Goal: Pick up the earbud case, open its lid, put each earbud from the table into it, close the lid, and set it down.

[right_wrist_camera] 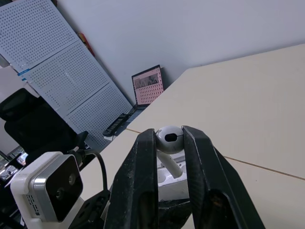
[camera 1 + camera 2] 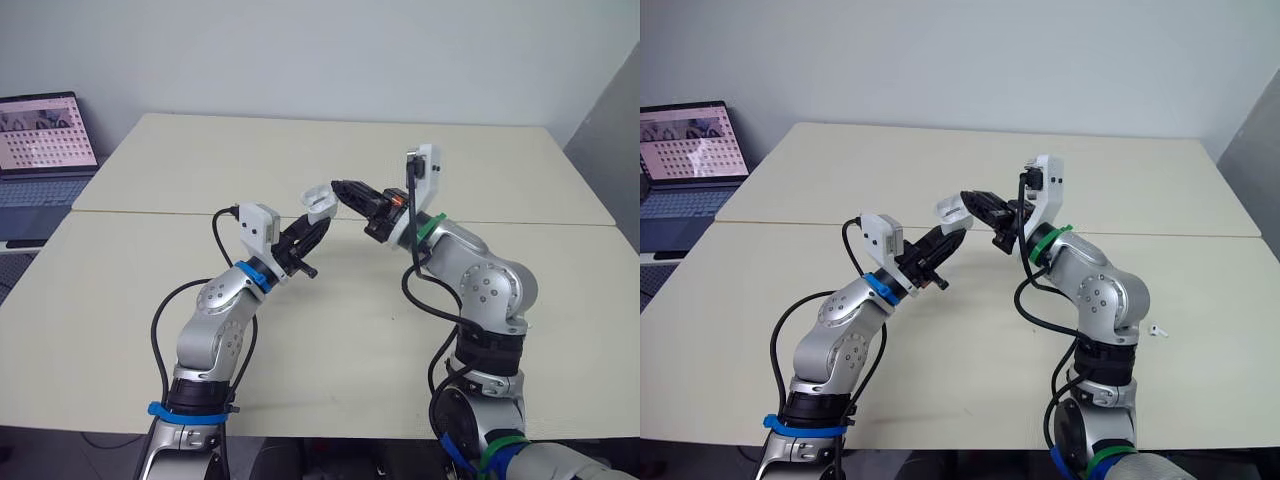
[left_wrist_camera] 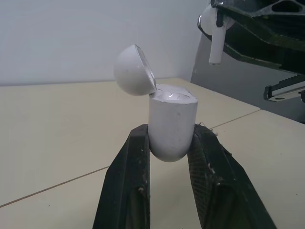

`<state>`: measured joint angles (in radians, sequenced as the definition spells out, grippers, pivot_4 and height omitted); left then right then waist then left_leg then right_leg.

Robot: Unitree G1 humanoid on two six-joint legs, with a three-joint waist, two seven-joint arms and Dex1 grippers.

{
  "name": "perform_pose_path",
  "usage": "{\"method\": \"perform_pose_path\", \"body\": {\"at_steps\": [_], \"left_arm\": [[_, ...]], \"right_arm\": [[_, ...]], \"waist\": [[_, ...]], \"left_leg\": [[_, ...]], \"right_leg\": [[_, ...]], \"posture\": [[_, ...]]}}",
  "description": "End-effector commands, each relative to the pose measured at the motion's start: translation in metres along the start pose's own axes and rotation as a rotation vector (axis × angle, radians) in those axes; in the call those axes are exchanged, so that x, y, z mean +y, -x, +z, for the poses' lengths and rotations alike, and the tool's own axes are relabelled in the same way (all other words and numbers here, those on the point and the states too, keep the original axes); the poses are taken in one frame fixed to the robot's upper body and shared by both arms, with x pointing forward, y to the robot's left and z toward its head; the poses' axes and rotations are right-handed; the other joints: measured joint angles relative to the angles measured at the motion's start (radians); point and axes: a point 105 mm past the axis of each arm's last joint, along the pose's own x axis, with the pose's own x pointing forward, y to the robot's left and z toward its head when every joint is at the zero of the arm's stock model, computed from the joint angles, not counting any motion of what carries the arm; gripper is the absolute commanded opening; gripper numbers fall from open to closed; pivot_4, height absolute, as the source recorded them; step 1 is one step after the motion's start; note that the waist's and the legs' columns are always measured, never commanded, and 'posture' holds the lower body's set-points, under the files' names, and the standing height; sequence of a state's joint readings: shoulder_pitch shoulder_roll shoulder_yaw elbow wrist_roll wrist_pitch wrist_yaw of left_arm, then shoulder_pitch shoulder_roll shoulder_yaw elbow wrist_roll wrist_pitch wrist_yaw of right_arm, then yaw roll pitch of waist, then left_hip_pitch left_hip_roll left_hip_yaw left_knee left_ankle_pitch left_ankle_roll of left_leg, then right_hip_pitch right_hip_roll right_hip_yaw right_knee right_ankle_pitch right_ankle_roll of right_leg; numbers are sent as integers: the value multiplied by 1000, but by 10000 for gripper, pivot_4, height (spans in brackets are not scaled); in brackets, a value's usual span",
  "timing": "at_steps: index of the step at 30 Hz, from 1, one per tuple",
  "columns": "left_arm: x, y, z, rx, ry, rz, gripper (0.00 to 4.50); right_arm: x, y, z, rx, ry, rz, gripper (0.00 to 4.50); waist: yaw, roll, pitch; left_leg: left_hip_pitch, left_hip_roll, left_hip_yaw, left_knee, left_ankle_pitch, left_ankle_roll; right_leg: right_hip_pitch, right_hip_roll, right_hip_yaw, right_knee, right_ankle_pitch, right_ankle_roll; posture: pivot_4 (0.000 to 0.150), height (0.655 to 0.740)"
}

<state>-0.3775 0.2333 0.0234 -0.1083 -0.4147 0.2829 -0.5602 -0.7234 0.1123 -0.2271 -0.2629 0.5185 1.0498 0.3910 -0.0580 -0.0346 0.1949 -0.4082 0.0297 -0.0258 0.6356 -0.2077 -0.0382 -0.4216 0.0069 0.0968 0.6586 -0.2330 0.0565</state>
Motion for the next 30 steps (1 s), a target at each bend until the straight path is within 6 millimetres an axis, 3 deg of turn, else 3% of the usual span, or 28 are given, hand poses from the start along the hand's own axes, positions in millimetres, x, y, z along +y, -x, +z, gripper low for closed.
{"method": "perform_pose_path", "body": {"at_steps": [1, 11, 30], "left_arm": [[-7, -4, 15, -49, -34, -35, 7239], [-14, -7, 17, -54, -34, -63, 7239], [-16, -8, 20, -69, -24, -75, 7239]], "right_arm": [[17, -5, 5, -30, 23, 68, 3981], [17, -17, -5, -8, 38, 85, 3981], [2, -12, -26, 54, 68, 40, 3981]], "waist": [[-1, 0, 0], [-2, 0, 0], [-2, 0, 0]], "left_leg": [[0, 0, 0, 0, 0, 0], [0, 0, 0, 0, 0, 0], [-1, 0, 0, -1, 0, 0]], "right_leg": [[0, 0, 0, 0, 0, 0], [0, 0, 0, 0, 0, 0], [0, 0, 0, -2, 0, 0]], "posture": [[1500, 7400], [1500, 7400], [1500, 7400]]}}
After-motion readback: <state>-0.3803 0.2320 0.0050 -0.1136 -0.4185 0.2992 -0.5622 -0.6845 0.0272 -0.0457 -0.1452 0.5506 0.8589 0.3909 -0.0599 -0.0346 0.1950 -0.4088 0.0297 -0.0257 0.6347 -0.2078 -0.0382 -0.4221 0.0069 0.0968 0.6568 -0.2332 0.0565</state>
